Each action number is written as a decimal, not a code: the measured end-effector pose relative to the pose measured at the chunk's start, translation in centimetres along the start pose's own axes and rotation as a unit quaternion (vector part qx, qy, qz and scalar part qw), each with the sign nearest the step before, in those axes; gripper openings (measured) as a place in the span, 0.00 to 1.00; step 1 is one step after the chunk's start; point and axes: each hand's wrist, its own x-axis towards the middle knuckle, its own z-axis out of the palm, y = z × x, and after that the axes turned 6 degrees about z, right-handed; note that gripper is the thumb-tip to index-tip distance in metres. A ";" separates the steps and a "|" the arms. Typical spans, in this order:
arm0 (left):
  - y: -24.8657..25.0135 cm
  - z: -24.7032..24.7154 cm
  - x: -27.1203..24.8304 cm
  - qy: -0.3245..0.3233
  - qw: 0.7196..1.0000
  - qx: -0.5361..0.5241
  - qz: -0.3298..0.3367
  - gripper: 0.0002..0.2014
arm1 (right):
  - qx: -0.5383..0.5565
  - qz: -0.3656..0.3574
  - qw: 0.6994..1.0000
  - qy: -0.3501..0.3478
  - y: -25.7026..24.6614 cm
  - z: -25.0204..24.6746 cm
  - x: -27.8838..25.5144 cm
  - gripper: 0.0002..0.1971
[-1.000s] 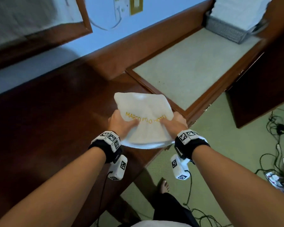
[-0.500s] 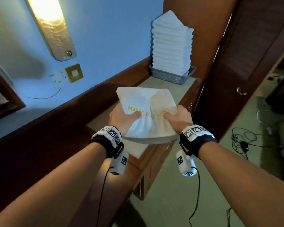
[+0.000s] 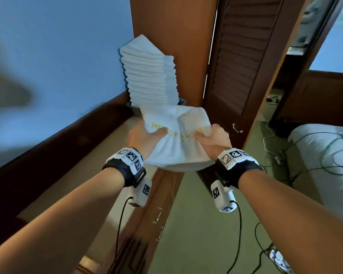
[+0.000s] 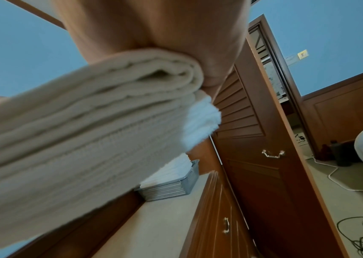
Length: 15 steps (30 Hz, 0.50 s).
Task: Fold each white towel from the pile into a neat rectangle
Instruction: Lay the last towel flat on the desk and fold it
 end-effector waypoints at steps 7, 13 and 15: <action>0.3 6.8 10.3 -0.006 0.999 -0.036 0.030 0.19 | -0.021 0.004 0.999 0.049 -0.3 -1.1 11.2 0.21; 0.3 9.7 21.7 0.021 0.997 -0.053 0.050 0.25 | -0.019 -0.025 0.998 0.057 -3.8 0.0 22.4 0.20; 0.6 10.1 25.3 0.024 0.997 -0.051 0.050 0.21 | -0.023 -0.040 0.997 0.062 -5.7 0.1 25.9 0.19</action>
